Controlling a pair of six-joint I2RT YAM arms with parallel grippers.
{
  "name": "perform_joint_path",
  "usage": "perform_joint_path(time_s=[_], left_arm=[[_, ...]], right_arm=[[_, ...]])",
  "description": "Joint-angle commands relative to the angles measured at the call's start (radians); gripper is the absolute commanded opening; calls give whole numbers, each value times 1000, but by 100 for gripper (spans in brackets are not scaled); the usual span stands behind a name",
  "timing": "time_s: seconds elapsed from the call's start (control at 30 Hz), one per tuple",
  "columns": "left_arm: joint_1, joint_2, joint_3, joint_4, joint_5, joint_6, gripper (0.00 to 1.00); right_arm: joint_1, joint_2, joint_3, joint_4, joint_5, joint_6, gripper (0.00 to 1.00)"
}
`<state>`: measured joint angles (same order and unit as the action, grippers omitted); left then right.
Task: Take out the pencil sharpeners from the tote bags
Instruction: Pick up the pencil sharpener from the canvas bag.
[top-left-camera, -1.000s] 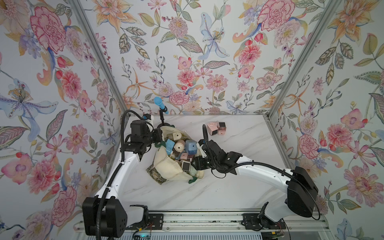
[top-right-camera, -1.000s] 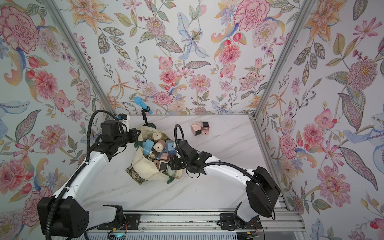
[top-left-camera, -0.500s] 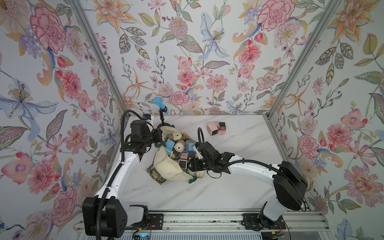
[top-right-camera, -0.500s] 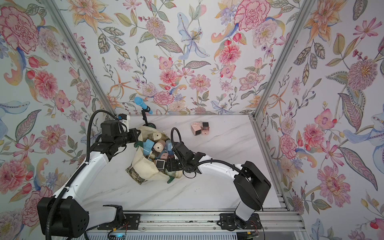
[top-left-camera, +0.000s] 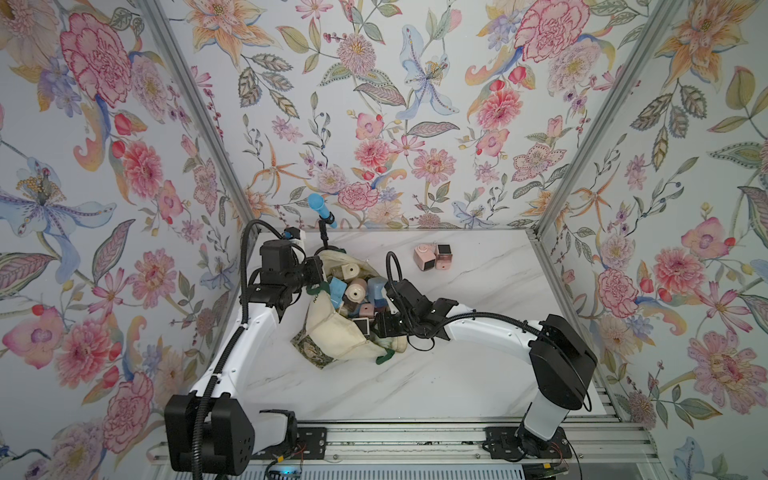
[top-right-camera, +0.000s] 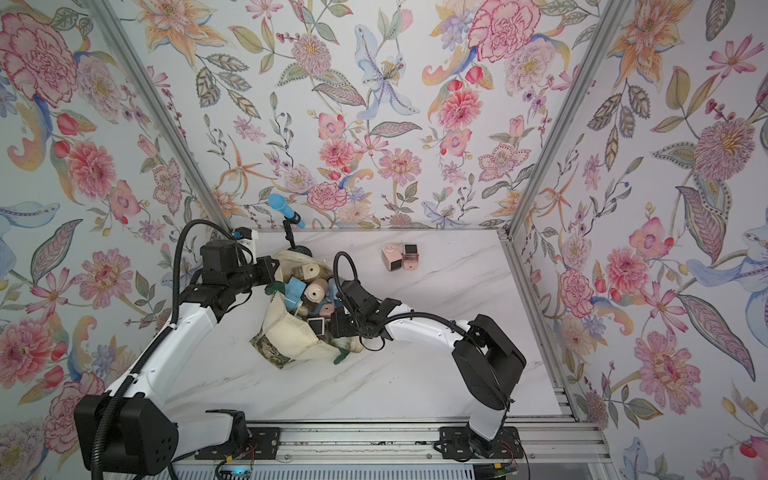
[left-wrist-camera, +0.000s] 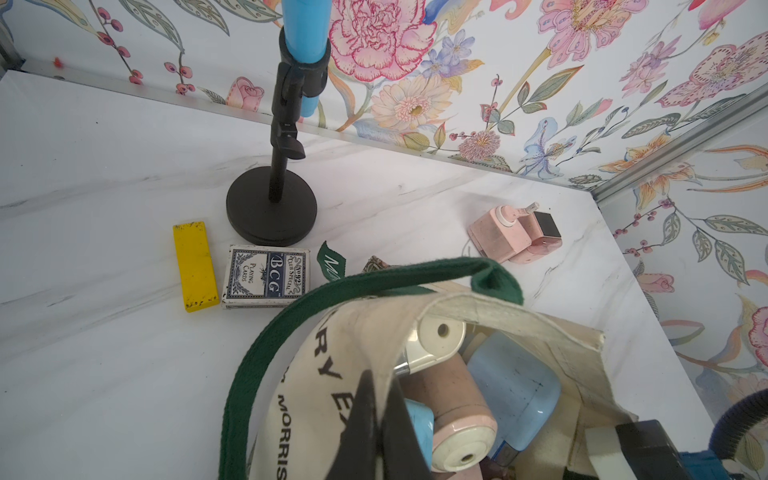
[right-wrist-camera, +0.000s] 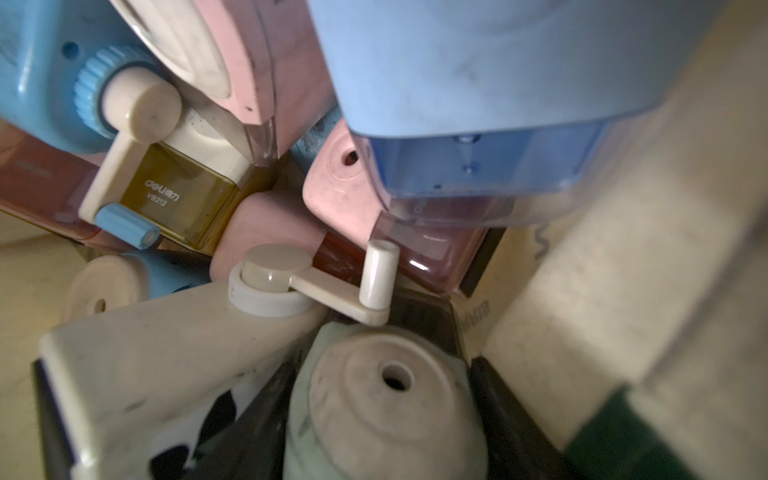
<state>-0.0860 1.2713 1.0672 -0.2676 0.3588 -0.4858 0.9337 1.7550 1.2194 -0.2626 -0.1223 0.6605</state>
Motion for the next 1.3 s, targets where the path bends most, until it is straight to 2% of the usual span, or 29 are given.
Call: perform_joint_path(time_s=[0.0,0.43,0.87,1.2,1.27], left_arm=[[-3,-16,5,10,-4,14,0],[-2,-17,6,10,-4,14,0],[-2,-18,6,10,-3,14,0],[-2,-20,7,10,-2,15,0],[-2,-21,7,11,0,13,0]], right_arm=[[12,-34,1,-26,14,-56,47],[-37,-232,-24,-36,-33,-155,43],[-75,-347,-21,-37,-54,-234,41],[-241,-518,-43,-38,-177,-210,40],[-278,-553,-43,-54,-166,-205,39]])
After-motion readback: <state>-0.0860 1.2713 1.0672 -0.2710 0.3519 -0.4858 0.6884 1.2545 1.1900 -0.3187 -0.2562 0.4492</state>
